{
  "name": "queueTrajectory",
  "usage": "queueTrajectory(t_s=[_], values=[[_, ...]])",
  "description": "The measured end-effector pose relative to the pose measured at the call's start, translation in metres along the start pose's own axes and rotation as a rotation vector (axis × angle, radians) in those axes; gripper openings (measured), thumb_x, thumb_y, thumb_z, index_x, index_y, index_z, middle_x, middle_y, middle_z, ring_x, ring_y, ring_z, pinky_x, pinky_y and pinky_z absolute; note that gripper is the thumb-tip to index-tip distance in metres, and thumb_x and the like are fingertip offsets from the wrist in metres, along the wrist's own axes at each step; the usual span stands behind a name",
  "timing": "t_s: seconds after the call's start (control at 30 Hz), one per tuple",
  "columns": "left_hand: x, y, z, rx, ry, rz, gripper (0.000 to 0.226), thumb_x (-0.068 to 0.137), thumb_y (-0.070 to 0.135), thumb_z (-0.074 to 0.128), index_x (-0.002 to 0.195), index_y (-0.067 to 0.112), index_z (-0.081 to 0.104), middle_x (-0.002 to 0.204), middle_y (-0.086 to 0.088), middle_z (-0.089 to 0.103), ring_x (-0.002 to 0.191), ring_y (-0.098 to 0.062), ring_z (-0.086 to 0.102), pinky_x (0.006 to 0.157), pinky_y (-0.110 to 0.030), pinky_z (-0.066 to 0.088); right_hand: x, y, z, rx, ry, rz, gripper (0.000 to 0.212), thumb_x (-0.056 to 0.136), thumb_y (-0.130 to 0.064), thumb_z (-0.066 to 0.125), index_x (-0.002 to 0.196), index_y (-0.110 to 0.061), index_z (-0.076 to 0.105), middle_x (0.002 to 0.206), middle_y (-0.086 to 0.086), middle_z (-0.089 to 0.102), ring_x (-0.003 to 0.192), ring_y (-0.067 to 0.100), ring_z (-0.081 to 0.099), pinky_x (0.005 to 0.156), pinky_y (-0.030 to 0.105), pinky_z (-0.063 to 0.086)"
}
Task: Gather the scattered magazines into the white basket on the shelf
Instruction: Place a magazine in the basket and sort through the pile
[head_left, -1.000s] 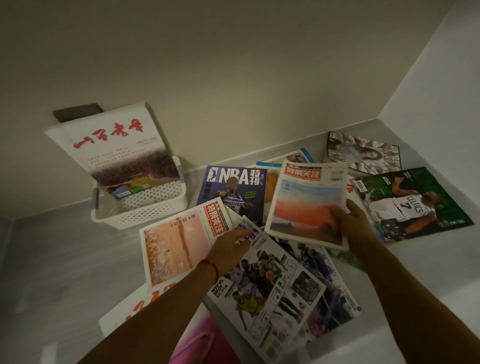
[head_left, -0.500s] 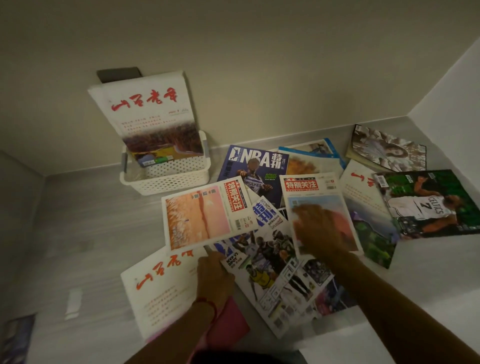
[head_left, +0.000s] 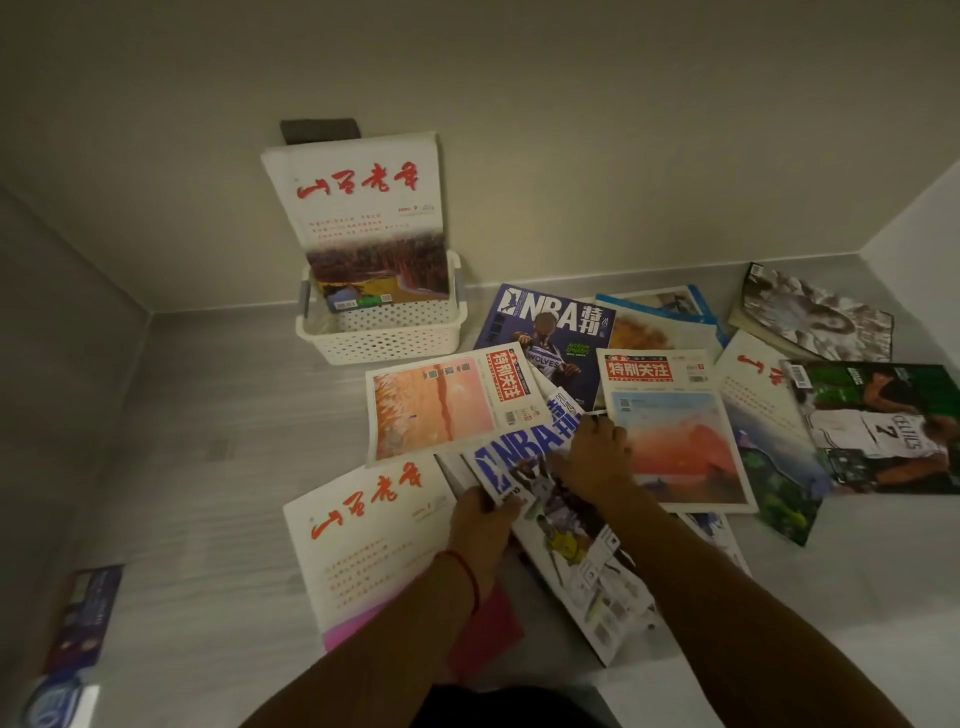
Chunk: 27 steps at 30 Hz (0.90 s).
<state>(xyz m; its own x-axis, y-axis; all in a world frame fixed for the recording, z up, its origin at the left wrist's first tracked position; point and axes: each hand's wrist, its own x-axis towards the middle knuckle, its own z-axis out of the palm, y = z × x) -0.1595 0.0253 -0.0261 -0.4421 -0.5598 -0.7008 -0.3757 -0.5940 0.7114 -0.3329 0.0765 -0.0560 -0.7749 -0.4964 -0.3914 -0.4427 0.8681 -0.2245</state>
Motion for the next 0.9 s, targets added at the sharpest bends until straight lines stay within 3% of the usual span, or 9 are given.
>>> queueTrajectory(t_s=[0.13, 0.27, 0.4, 0.5, 0.6, 0.7, 0.8, 0.9], values=[[-0.027, 0.013, 0.013, 0.317, -0.136, 0.25, 0.052, 0.096, 0.002, 0.054, 0.145, 0.016, 0.043, 0.139, -0.01, 0.058, 0.129, -0.029, 0.055, 0.106, -0.052, 0.049, -0.004, 0.01, 0.001, 0.051, 0.069, 0.023, 0.057, 0.092, -0.043, 0.053, 0.135, -0.008, 0.038, 0.136, 0.018, 0.043, 0.126, 0.034, 0.04, 0.105, 0.048, 0.037], [-0.046, 0.035, -0.004, 0.42, -0.202, 0.387, 0.057, 0.096, 0.002, 0.054, 0.148, 0.023, 0.042, 0.142, 0.0, 0.058, 0.131, -0.019, 0.054, 0.11, -0.045, 0.046, -0.011, 0.022, -0.009, 0.262, 0.135, -0.013, 0.029, 0.099, -0.029, 0.044, 0.118, -0.008, 0.052, 0.119, 0.015, 0.059, 0.107, 0.029, 0.055, 0.096, 0.044, 0.046], [-0.048, 0.077, -0.041, 0.442, -0.286, 0.443, 0.051, 0.096, -0.001, 0.054, 0.14, 0.024, 0.051, 0.135, -0.002, 0.064, 0.126, -0.021, 0.059, 0.107, -0.049, 0.048, -0.032, 0.023, -0.033, 0.864, -0.027, 0.037, 0.016, 0.1, -0.022, 0.046, 0.109, -0.015, 0.057, 0.104, 0.011, 0.069, 0.087, 0.027, 0.069, 0.078, 0.046, 0.057], [-0.047, 0.113, -0.07, 0.364, -0.306, 0.455, 0.042, 0.095, -0.002, 0.056, 0.127, 0.025, 0.058, 0.127, -0.005, 0.069, 0.115, -0.023, 0.067, 0.097, -0.05, 0.056, -0.04, 0.024, -0.064, 1.014, -0.145, -0.099, 0.015, 0.098, -0.017, 0.053, 0.103, -0.015, 0.067, 0.101, 0.009, 0.074, 0.089, 0.027, 0.073, 0.067, 0.032, 0.06], [-0.04, 0.147, -0.098, 0.287, -0.212, 0.501, 0.033, 0.096, -0.001, 0.057, 0.122, 0.019, 0.061, 0.123, -0.012, 0.071, 0.106, -0.028, 0.071, 0.089, -0.049, 0.059, -0.039, 0.002, -0.1, 0.955, -0.17, -0.295, 0.014, 0.097, -0.021, 0.056, 0.097, -0.021, 0.071, 0.102, 0.006, 0.075, 0.092, 0.024, 0.074, 0.074, 0.036, 0.061], [-0.028, 0.184, -0.122, 0.247, -0.035, 0.608, 0.024, 0.094, -0.001, 0.061, 0.117, 0.007, 0.062, 0.122, -0.018, 0.07, 0.108, -0.035, 0.069, 0.092, -0.055, 0.056, -0.021, -0.048, -0.132, 0.836, -0.019, -0.431, 0.011, 0.096, -0.022, 0.06, 0.098, -0.021, 0.071, 0.097, 0.002, 0.077, 0.088, 0.022, 0.075, 0.074, 0.038, 0.062], [-0.016, 0.231, -0.143, 0.3, 0.168, 0.726, 0.02, 0.094, 0.009, 0.063, 0.114, 0.008, 0.063, 0.117, -0.013, 0.072, 0.104, -0.03, 0.071, 0.089, -0.055, 0.058, 0.006, -0.108, -0.159, 0.731, 0.174, -0.493, 0.017, 0.094, -0.025, 0.063, 0.101, -0.013, 0.072, 0.1, 0.003, 0.076, 0.088, 0.019, 0.074, 0.08, 0.043, 0.06], [-0.003, 0.275, -0.161, 0.382, 0.365, 0.847, 0.019, 0.095, 0.019, 0.062, 0.113, 0.014, 0.066, 0.108, -0.008, 0.073, 0.096, -0.025, 0.072, 0.085, -0.05, 0.061, 0.027, -0.16, -0.182, 0.779, 0.348, -0.529, 0.017, 0.089, -0.029, 0.069, 0.101, -0.017, 0.074, 0.099, -0.001, 0.077, 0.082, 0.008, 0.073, 0.076, 0.03, 0.06]])
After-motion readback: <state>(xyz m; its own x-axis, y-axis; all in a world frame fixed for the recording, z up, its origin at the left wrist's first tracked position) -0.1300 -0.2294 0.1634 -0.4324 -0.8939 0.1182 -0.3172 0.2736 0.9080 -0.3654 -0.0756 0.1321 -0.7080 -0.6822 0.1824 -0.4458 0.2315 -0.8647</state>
